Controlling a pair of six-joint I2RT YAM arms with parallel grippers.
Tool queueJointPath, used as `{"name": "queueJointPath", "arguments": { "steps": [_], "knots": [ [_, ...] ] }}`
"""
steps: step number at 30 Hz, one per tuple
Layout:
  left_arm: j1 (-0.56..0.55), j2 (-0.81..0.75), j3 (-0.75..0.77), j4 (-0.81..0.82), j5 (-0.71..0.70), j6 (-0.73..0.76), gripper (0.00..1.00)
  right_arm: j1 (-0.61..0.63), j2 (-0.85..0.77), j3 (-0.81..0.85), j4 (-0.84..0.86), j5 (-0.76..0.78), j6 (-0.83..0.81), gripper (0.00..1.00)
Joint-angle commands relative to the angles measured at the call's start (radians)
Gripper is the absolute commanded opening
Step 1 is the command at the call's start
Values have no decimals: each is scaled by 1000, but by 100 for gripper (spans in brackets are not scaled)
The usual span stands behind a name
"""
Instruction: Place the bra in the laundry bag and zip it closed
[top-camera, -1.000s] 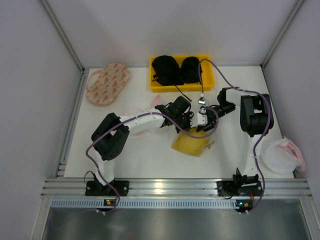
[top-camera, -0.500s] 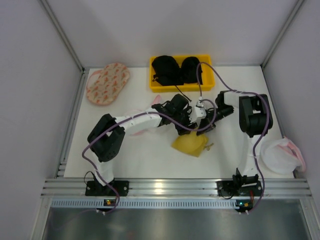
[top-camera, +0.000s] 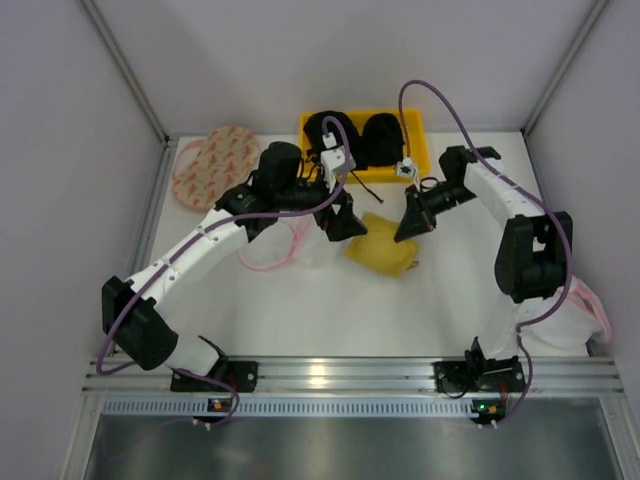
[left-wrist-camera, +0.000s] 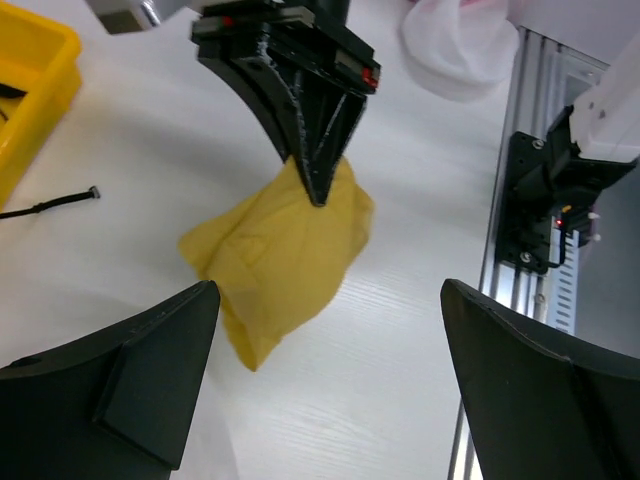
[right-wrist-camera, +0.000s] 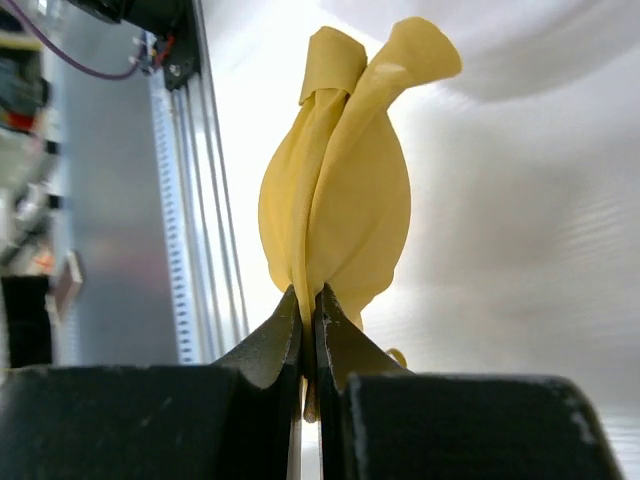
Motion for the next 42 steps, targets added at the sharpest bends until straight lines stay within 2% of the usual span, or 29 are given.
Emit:
{"name": "queueJointPath", "arguments": {
  "steps": [1,8,16,22,23,25,26,27,31,32,33,34,36,38,39,40,42],
  "knots": [
    [-7,-18,-11,-23,107,-18,98,58,-87,94,-176,19,-140,0],
    [-7,-44,-16,-37,152,-7,98,254,-234,105,-155,126,-160,0],
    [-5,-110,-169,-33,253,-2,98,374,-306,136,-73,162,-57,0],
    [-10,-119,-220,-33,319,-27,96,427,-317,162,-13,183,27,0],
    [-17,-116,-220,-33,313,-33,94,437,-316,162,5,182,47,0],
    [-20,-113,-218,-35,302,-41,83,448,-314,174,13,174,58,0],
    [-22,-107,-215,-33,276,-41,77,459,-316,183,20,174,66,0],
    [-20,-104,-214,-35,265,-41,67,466,-317,186,23,175,69,0],
    [-19,-117,-243,28,253,-137,54,493,-329,191,56,177,93,0],
    [-19,-121,-250,40,257,-146,55,499,-331,193,60,174,100,0],
    [-20,-122,-256,45,251,-156,71,499,-332,194,66,174,101,0],
    [-22,-134,-263,45,236,-156,77,502,-331,197,62,177,101,0],
    [-20,-150,-278,52,221,-142,79,514,-319,208,47,175,90,0],
    [-22,-151,-278,52,245,-145,66,523,-311,212,51,175,95,0],
    [-22,-148,-279,57,260,-160,55,528,-306,220,69,174,110,0],
    [-22,-148,-283,59,264,-163,54,528,-306,220,80,174,110,0],
    [-22,-153,-290,65,264,-168,27,529,-302,235,108,175,144,0]
  ]
}}
